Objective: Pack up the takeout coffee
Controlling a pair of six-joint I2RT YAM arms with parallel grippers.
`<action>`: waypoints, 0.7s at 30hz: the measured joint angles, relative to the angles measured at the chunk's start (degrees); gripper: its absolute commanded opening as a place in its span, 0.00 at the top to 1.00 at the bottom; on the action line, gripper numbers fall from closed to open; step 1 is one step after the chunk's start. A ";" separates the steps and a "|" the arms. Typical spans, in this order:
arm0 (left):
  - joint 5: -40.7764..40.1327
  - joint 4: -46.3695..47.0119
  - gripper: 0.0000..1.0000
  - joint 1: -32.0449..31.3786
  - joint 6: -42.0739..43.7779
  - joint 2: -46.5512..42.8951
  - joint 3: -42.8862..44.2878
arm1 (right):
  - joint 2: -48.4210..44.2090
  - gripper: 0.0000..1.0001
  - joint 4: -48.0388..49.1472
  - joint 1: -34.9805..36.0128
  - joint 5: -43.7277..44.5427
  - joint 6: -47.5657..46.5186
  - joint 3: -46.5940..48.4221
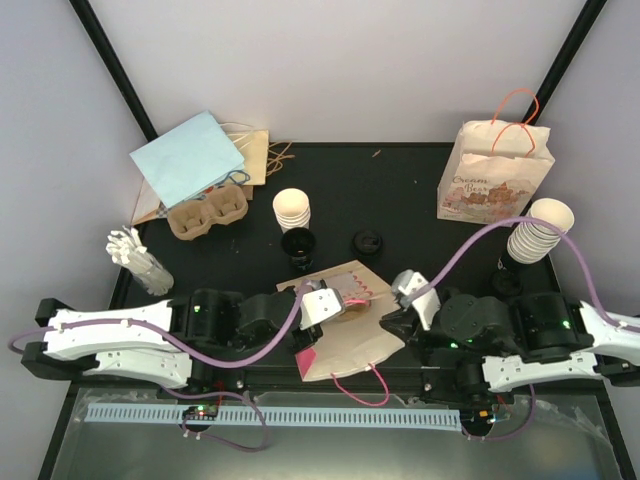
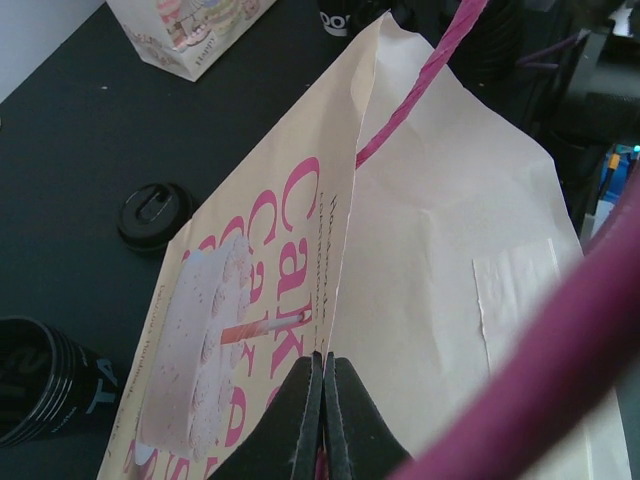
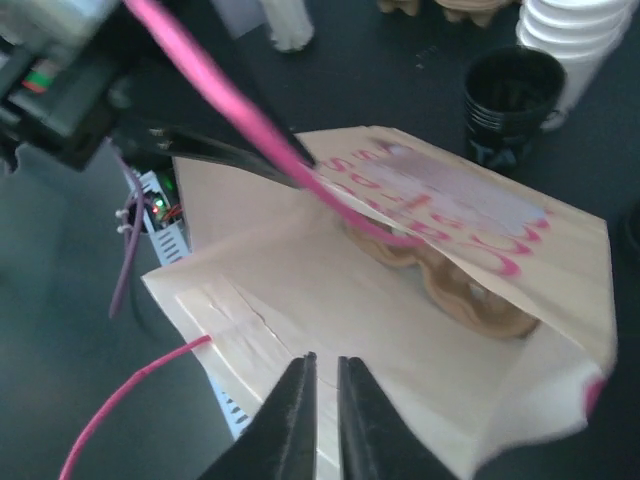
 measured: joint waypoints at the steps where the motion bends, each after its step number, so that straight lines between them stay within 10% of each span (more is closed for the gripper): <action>1: 0.02 0.15 0.98 0.31 0.00 -0.04 0.00 | 1.33 0.99 0.44 0.00 -0.22 -1.97 0.92; 21: 5.49 1.16 0.98 7.37 1.99 -0.81 0.46 | 19.93 0.99 3.10 2.34 -1.11 -33.86 2.84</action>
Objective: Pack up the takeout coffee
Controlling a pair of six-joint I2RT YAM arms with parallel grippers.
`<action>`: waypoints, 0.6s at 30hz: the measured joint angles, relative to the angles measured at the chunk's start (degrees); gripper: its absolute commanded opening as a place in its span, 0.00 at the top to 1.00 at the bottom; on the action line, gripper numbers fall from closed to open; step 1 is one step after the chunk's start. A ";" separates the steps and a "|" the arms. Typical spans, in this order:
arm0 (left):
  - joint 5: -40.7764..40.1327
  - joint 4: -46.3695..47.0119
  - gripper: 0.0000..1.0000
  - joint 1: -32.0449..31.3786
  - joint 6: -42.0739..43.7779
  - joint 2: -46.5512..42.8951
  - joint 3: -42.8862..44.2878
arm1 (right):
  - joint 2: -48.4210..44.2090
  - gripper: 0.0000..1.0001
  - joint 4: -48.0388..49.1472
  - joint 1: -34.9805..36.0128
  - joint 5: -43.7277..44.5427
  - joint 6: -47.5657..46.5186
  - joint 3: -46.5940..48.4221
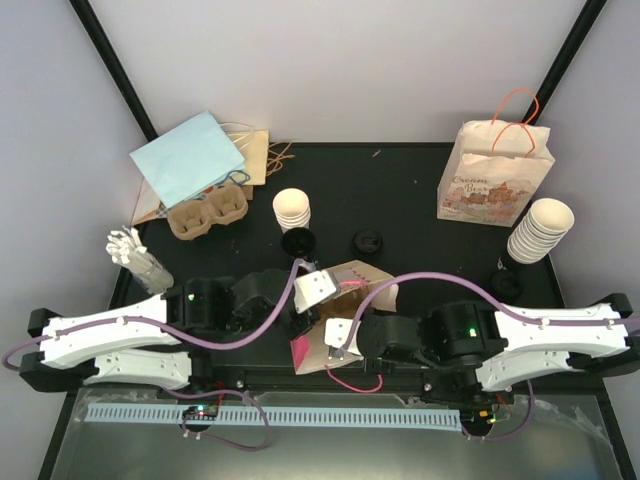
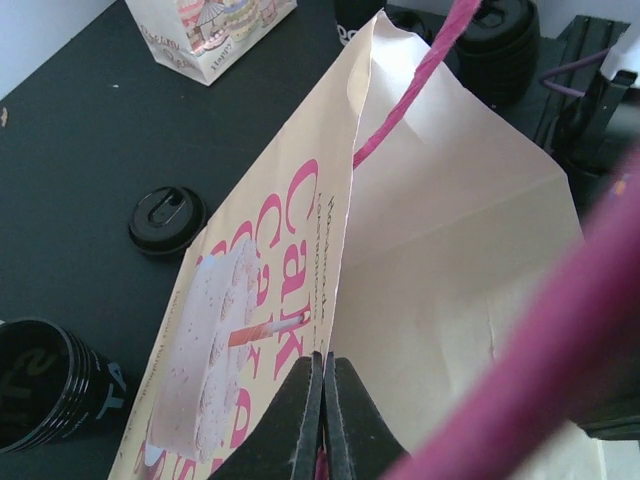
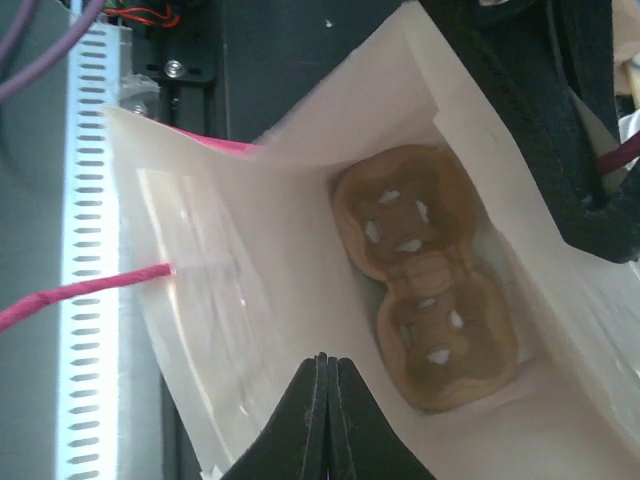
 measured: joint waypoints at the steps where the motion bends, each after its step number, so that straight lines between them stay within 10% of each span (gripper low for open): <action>1: 0.72 0.02 0.98 0.72 0.02 0.00 0.22 | 0.26 0.99 0.11 0.00 0.90 -1.07 -0.02; 18: 23.19 -1.57 0.98 13.25 2.49 -0.92 4.11 | -0.52 0.99 3.08 -7.02 1.11 -20.70 -1.38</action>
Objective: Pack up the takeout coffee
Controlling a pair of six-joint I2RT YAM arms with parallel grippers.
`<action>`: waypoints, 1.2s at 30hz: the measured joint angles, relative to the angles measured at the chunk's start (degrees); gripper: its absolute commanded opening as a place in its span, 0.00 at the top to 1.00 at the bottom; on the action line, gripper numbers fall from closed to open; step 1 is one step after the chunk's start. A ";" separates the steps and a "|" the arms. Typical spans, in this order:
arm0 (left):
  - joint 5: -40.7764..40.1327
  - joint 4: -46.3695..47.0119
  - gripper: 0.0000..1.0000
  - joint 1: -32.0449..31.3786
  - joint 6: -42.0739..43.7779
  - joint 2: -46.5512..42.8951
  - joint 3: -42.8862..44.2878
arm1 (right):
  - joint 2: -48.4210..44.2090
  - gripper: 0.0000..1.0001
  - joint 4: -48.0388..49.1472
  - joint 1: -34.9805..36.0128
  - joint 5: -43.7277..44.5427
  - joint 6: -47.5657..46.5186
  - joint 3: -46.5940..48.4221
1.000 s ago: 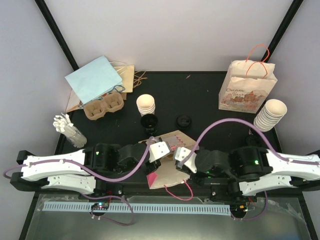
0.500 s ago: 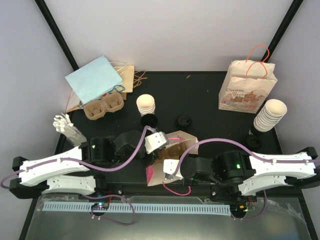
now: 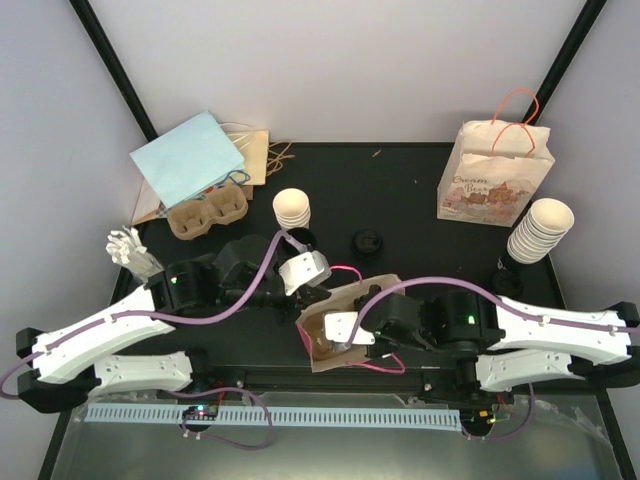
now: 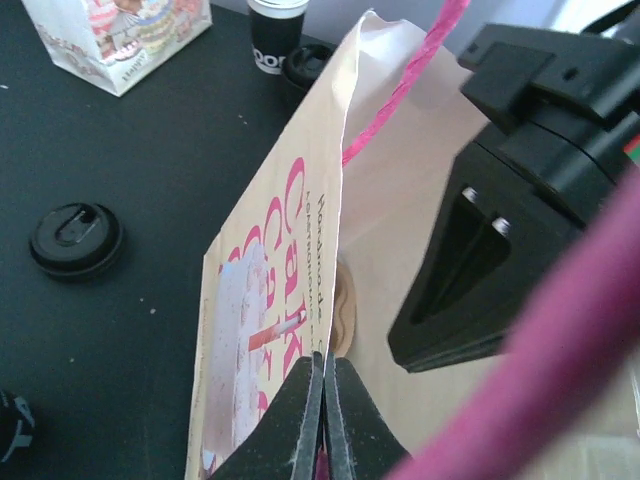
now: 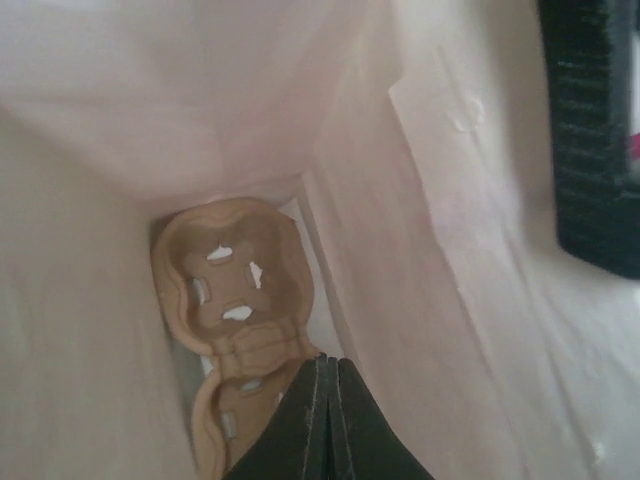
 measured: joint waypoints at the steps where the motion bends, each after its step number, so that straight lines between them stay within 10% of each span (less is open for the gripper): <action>1: 0.87 -0.13 0.98 0.22 0.13 0.07 0.02 | 0.07 0.99 -0.02 -0.74 -1.07 -0.87 0.26; 36: 11.61 -0.63 0.98 5.84 3.15 2.45 -1.20 | 9.16 0.99 -5.07 -9.51 -15.02 -10.73 -1.68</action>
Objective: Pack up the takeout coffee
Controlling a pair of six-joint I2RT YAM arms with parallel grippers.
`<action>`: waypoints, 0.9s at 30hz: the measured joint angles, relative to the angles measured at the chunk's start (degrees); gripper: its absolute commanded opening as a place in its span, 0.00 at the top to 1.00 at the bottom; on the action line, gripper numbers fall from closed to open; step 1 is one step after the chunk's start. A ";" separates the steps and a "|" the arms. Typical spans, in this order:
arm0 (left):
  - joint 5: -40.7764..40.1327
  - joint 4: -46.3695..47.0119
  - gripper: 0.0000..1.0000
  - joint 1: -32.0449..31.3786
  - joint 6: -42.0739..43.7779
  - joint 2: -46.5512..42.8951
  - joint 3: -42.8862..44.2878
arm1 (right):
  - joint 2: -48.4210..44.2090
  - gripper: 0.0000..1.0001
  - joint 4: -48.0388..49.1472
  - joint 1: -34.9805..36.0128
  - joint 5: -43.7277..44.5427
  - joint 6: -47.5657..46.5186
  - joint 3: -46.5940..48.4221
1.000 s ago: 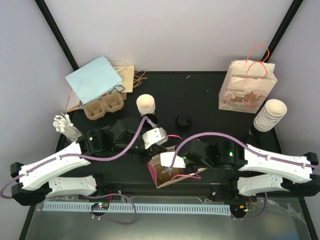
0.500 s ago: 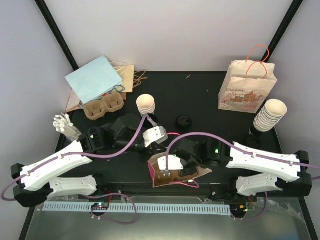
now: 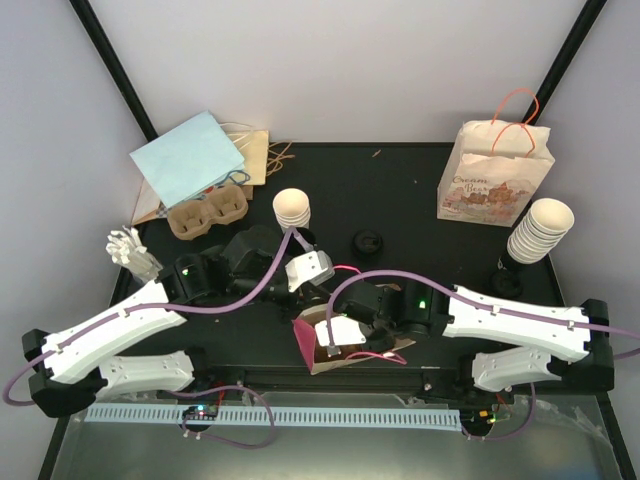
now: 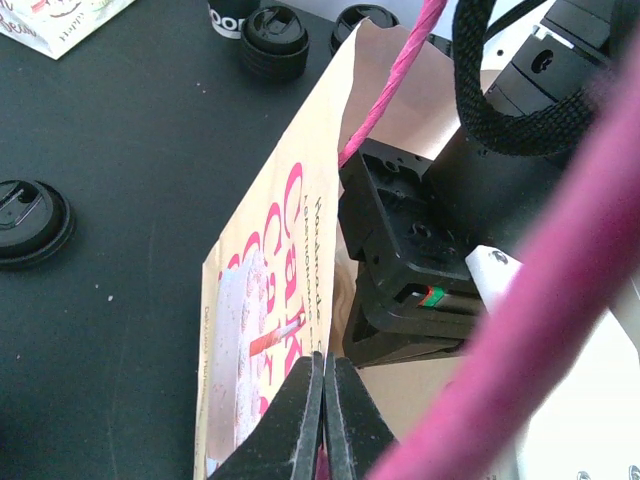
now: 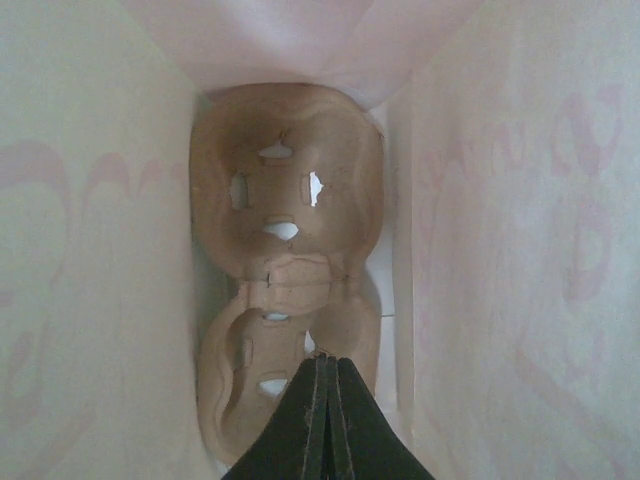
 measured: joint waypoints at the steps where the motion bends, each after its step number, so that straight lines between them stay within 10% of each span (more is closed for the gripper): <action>1: 0.00 0.04 0.98 0.09 0.00 -0.02 -0.07 | 0.00 0.99 -0.07 0.00 0.02 0.13 -0.02; 27: -0.35 0.39 0.98 1.86 -0.07 0.00 -0.13 | 3.45 0.99 -2.40 0.04 0.26 7.32 -1.09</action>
